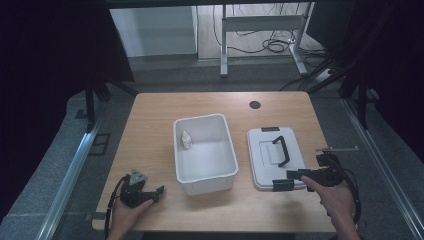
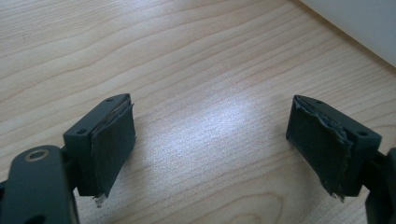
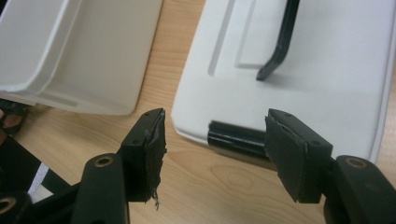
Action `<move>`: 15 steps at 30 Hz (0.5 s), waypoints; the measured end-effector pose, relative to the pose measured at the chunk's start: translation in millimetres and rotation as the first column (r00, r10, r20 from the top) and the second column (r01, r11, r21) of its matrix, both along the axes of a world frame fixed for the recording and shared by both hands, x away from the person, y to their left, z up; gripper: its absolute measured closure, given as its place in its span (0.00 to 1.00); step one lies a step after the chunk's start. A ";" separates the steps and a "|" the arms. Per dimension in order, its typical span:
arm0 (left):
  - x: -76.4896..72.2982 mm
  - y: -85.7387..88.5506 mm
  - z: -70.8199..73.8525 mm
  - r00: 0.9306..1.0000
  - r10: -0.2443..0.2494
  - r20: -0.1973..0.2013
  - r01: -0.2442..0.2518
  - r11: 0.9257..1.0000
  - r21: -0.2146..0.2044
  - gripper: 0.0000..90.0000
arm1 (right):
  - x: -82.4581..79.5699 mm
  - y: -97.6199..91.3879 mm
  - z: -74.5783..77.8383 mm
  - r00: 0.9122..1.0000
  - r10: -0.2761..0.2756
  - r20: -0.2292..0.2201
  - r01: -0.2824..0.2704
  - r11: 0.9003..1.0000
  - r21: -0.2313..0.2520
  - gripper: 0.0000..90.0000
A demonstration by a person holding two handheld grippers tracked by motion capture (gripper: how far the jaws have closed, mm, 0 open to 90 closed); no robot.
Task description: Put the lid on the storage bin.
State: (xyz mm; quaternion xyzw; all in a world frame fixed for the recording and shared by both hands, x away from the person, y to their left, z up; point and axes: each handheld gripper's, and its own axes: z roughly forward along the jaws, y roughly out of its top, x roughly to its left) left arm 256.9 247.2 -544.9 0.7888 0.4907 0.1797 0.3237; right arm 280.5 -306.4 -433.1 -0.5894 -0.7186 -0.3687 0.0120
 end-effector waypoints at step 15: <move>0.0 0.0 0.0 1.000 0.000 0.000 0.000 1.000 0.000 0.17 | 24.9 5.5 19.8 0.999 -0.006 -0.053 0.006 1.000 -0.012 0.44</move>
